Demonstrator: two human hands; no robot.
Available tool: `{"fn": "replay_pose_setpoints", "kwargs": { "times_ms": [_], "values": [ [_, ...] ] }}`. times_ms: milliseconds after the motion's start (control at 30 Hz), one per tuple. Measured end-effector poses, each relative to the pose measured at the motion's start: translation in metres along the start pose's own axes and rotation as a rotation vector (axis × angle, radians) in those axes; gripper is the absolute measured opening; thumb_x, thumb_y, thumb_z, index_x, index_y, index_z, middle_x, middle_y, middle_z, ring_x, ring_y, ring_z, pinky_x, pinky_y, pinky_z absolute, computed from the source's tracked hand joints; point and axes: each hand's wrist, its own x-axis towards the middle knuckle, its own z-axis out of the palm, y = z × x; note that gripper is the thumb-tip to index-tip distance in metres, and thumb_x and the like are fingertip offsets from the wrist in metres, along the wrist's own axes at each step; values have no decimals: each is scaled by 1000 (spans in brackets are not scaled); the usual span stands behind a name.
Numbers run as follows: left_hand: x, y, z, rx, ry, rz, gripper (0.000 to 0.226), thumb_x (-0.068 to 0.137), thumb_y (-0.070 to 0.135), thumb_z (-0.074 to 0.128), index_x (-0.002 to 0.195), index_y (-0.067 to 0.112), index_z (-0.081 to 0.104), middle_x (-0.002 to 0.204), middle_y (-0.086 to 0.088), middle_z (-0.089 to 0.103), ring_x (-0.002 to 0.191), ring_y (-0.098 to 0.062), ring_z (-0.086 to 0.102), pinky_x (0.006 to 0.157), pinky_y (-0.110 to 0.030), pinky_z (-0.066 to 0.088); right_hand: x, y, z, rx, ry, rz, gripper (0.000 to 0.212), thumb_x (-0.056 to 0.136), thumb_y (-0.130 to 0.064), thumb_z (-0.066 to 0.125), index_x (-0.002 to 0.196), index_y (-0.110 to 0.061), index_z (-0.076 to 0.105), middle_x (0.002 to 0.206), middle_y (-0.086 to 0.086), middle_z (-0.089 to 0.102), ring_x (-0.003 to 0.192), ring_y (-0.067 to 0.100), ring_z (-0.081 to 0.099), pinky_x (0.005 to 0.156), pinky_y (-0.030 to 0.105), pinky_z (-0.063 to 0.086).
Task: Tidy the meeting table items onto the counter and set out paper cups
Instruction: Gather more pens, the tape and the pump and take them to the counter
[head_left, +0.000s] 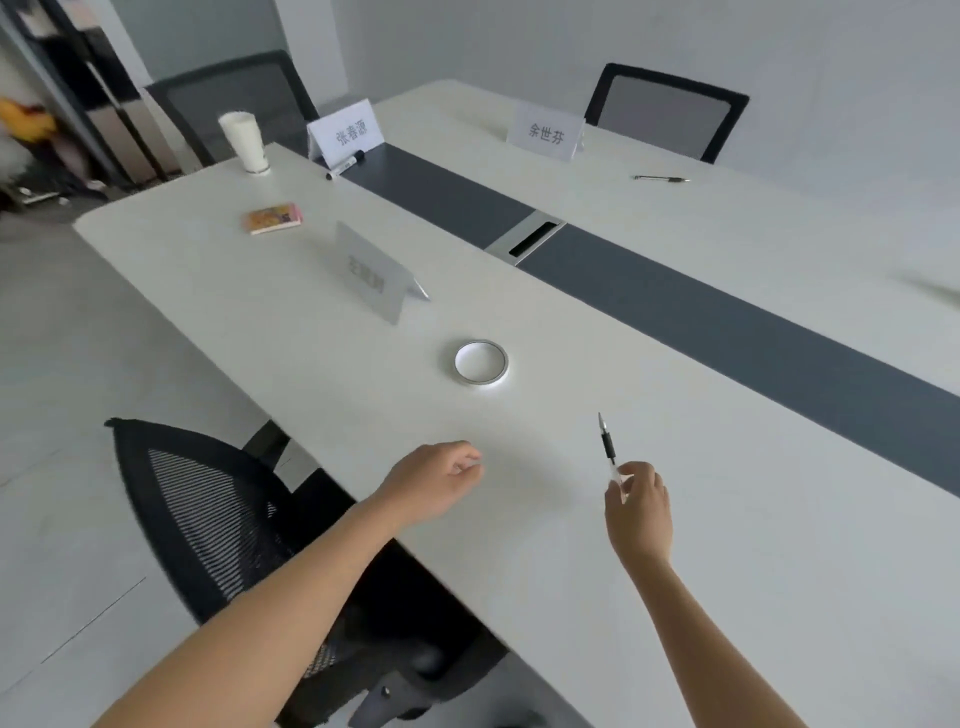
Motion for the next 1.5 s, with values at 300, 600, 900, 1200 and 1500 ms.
{"fn": "replay_pose_setpoints", "kwargs": {
  "times_ms": [300,600,900,1200,1500],
  "values": [
    [-172,-145,-157,-181,718,-28,21,92,24,47,101,15,64,95,-7,70,91,-23,65,76,-32,46,-156,-200,58,309,-1,-248,15,87,-5,51,102,-8,50,87,6,53,77,21,48,69,26,33],
    [-287,-337,-191,-564,1053,-461,14,92,18,46,84,16,58,84,-8,66,73,-23,60,63,-28,42,-278,-356,160,444,-349,-456,24,89,-8,51,81,-30,44,69,-3,50,60,7,46,54,3,40],
    [-293,-470,-208,-643,1015,-729,18,93,15,43,98,11,60,84,-7,67,78,-22,62,67,-30,41,-299,-406,337,209,-677,-380,13,88,-8,52,90,-21,48,68,-5,53,62,14,48,55,17,40],
    [-174,-561,-375,-581,1016,-686,14,92,15,45,99,16,58,81,5,61,81,-18,58,67,-23,39,-215,-563,482,163,-757,-417,12,88,-9,50,93,-19,48,65,-7,50,56,9,44,53,18,36],
    [-80,-664,-478,-626,948,-755,24,93,14,44,110,5,58,95,-4,57,93,-24,56,83,-30,40,-162,-662,592,59,-818,-366,12,87,-10,51,92,-22,48,67,-7,49,56,8,43,48,14,36]
  ]
}}
